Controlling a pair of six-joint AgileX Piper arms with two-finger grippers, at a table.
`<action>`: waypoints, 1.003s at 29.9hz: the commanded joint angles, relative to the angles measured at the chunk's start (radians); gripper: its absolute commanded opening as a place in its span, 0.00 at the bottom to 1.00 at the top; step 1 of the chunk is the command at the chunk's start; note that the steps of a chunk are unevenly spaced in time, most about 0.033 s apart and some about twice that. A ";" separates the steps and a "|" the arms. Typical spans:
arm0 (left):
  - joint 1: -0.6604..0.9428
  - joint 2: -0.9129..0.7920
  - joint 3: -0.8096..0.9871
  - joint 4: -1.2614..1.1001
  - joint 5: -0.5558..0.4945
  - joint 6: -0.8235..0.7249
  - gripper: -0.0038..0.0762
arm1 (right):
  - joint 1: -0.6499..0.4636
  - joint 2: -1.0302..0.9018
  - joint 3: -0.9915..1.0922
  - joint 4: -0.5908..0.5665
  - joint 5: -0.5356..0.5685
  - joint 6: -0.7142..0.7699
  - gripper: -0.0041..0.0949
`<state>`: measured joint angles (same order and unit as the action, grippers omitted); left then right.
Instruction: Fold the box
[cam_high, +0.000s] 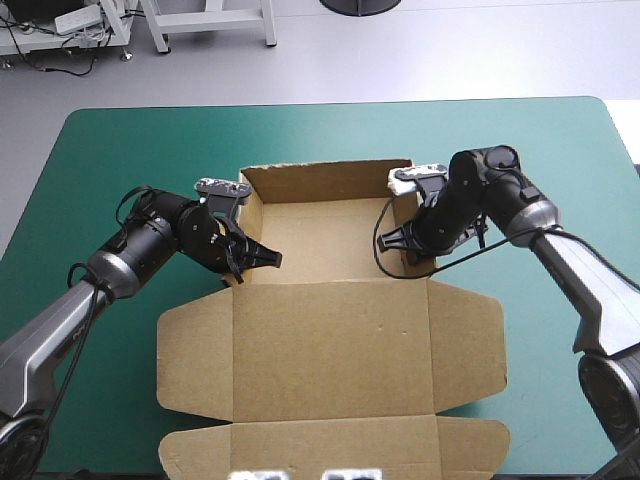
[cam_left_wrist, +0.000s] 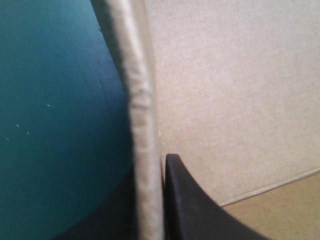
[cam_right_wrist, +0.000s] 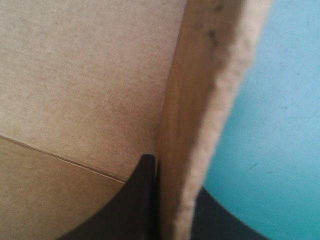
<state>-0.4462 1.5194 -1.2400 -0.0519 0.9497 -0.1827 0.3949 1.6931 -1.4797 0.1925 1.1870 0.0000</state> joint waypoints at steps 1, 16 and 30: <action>-0.007 -0.007 -0.032 0.038 0.054 0.128 0.04 | 0.046 -0.048 0.024 -0.160 0.059 -0.054 0.02; -0.007 0.026 -0.032 0.026 0.168 0.132 0.04 | 0.081 -0.001 0.080 -0.179 0.063 -0.032 0.02; -0.007 0.092 -0.030 0.009 0.170 0.132 0.04 | 0.081 0.022 0.082 -0.167 0.063 -0.047 0.02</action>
<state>-0.4462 1.6348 -1.2433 -0.0816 1.0784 -0.1467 0.4832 1.7493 -1.3839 0.1256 1.1892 0.0581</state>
